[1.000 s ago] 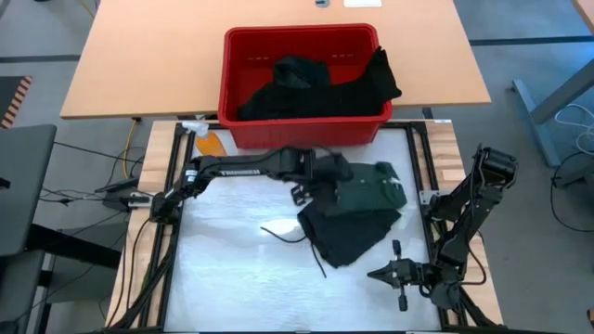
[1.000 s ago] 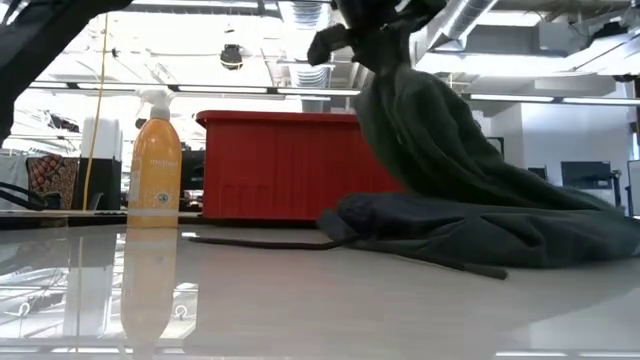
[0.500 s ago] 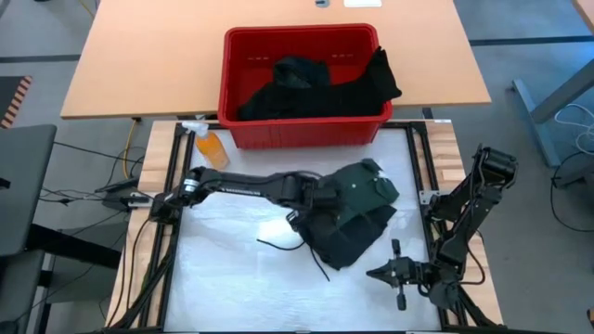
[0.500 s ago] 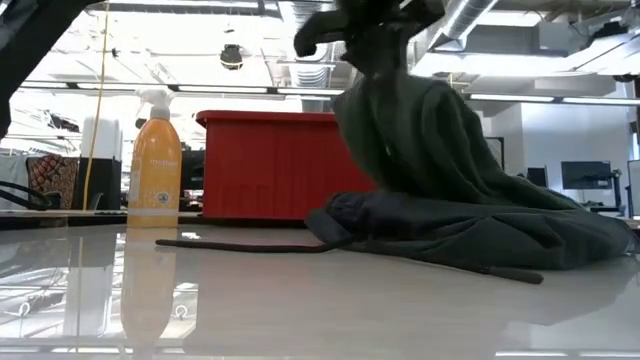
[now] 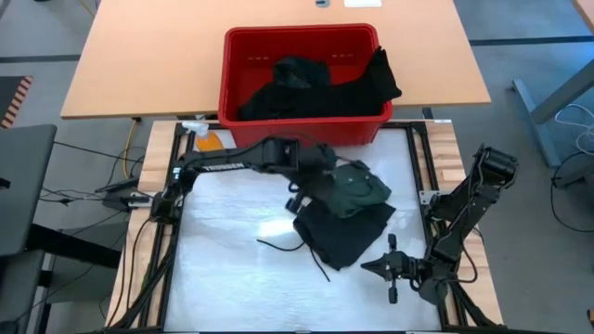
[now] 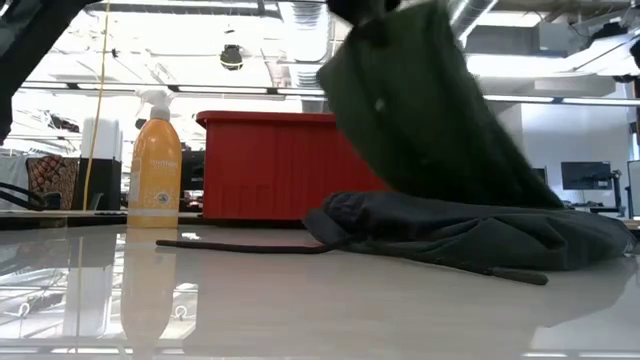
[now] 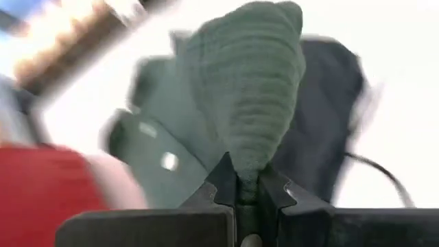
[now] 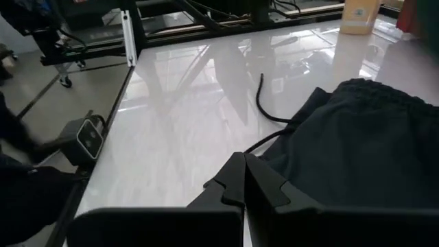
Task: Fold laundry
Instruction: Stack the folded dark green shirt on top of the folded black shorts
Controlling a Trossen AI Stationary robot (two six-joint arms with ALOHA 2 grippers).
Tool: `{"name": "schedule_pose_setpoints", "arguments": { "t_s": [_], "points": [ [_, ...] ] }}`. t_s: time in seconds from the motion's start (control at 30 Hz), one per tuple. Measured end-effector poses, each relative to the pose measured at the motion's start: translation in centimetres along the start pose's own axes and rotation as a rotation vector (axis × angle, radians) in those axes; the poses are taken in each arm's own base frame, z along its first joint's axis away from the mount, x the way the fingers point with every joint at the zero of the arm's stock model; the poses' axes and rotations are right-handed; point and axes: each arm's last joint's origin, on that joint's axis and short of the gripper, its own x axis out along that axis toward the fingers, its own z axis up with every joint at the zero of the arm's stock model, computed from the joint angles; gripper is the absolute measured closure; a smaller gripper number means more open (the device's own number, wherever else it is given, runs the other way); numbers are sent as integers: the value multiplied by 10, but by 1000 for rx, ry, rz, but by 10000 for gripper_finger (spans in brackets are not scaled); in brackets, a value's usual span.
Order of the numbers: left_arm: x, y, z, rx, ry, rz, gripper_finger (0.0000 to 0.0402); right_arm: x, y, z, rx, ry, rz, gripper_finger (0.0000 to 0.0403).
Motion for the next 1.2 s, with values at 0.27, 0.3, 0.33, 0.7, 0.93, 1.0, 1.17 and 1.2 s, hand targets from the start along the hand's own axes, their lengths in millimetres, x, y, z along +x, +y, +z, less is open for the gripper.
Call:
{"name": "schedule_pose_setpoints", "arguments": {
  "t_s": [0.27, 0.3, 0.33, 0.7, 0.93, 1.0, 1.17, 1.2],
  "points": [
    [103, -75, -19, 97, 168, -66, 401, 6, -5, 0, -6, 19, -16, 381],
    [113, -84, -21, 111, 171, -58, 401, 7, -5, 0, -4, 20, -17, 381],
    [119, -92, -25, 122, 187, -71, 401, 8, -6, 1, 5, 19, -24, 381],
    [137, -129, -26, 129, 203, -5, 382, 57, -41, 18, 227, 96, -131, 383],
    [116, -127, -20, 110, 222, -9, 283, 70, -51, 22, 244, 184, -84, 384],
    [105, -126, -20, 85, 228, -12, 257, 71, -53, 26, 238, 171, -83, 384],
    [59, -123, -16, -3, 182, -80, 217, 80, -55, 44, 236, 127, -103, 384],
    [51, -124, -17, -23, 185, -100, 214, 83, -56, 49, 239, 118, -105, 384]
  ]
}}
